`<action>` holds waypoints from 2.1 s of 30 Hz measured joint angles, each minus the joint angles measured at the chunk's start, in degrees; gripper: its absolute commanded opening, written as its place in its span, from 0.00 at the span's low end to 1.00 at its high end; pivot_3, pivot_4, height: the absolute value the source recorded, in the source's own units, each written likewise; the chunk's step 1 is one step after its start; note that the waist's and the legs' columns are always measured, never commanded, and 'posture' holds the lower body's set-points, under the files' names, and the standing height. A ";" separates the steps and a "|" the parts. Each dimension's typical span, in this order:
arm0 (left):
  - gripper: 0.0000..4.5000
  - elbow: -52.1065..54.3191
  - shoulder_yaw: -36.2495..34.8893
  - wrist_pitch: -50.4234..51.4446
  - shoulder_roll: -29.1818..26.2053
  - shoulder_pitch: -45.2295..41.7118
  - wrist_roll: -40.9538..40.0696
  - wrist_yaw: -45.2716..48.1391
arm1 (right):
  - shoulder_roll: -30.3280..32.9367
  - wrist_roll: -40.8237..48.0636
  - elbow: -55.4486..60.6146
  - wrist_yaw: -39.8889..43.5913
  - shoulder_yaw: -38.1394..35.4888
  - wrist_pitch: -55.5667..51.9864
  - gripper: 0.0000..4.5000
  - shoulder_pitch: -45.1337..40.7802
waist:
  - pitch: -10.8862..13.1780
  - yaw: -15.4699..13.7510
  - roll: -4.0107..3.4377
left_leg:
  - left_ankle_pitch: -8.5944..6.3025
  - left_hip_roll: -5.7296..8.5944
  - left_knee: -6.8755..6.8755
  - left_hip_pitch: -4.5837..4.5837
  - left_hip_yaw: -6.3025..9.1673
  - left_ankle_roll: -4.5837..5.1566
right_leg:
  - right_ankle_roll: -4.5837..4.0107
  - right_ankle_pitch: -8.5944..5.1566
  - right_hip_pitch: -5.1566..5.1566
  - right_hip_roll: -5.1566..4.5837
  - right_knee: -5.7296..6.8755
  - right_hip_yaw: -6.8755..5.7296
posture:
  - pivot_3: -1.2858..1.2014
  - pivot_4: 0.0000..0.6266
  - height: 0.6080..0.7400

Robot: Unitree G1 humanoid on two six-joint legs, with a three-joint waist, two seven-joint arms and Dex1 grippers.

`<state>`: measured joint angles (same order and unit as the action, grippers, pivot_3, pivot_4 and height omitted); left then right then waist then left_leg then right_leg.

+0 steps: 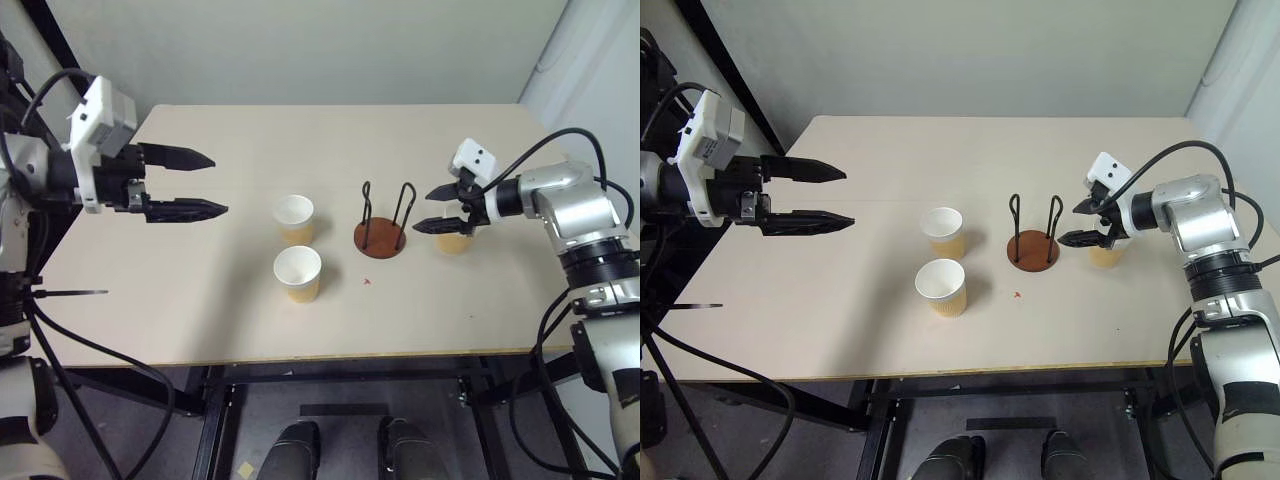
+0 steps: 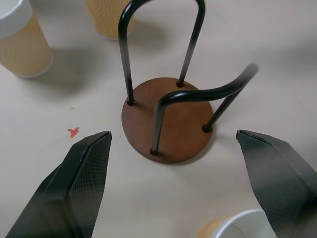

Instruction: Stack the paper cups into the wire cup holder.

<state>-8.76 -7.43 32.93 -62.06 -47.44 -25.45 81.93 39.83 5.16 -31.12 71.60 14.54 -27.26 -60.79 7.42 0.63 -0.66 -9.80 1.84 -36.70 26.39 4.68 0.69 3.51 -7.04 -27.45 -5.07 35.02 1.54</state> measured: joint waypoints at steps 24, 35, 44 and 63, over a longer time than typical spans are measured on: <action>0.96 2.04 -1.49 -0.01 -1.11 3.87 -1.97 -3.24 | -9.86 -3.12 -4.25 -2.11 0.10 0.56 0.16 -2.97 | 0.00 0.09 -0.01 | -0.12 -0.02 0.06 0.02 0.02 -0.23 | -0.30 0.05 -0.11 0.01 -0.01 -0.01 | 0.52 0.24 1.00; 0.96 2.01 -1.47 -0.18 -1.11 3.86 -2.01 -3.30 | -9.80 -2.80 -0.57 -3.14 -0.10 -1.57 0.00 -1.13 | 0.00 0.12 -0.01 | -0.15 -0.03 0.06 0.02 0.02 -0.29 | -0.32 0.06 -0.11 0.01 -0.01 -0.01 | 0.52 0.24 1.00; 0.96 4.64 -1.26 3.71 -5.45 6.69 -4.95 2.25 | -0.29 3.73 19.16 6.19 -0.10 -12.04 0.00 5.94 | 0.00 0.02 0.01 | -0.20 -0.01 0.04 0.15 0.01 -0.24 | -0.62 -0.13 -0.14 0.01 -0.04 -0.08 | 0.52 0.24 1.00; 0.96 7.62 -0.37 5.07 -6.02 7.55 -6.78 2.95 | 3.89 3.09 26.04 6.61 4.19 -10.23 0.26 12.70 | -0.04 0.21 0.07 | -0.01 -0.06 0.09 -0.35 0.04 -0.37 | -0.64 -0.13 0.15 0.04 0.26 0.00 | 0.52 0.24 1.00</action>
<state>-1.14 -7.80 38.00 -68.09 -39.89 -32.23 84.87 43.72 8.25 -5.08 78.21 18.73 -37.49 -48.09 7.38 0.84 -0.60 -9.81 1.78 -36.61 26.04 4.72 0.32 2.87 -7.17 -27.30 -5.03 35.28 1.54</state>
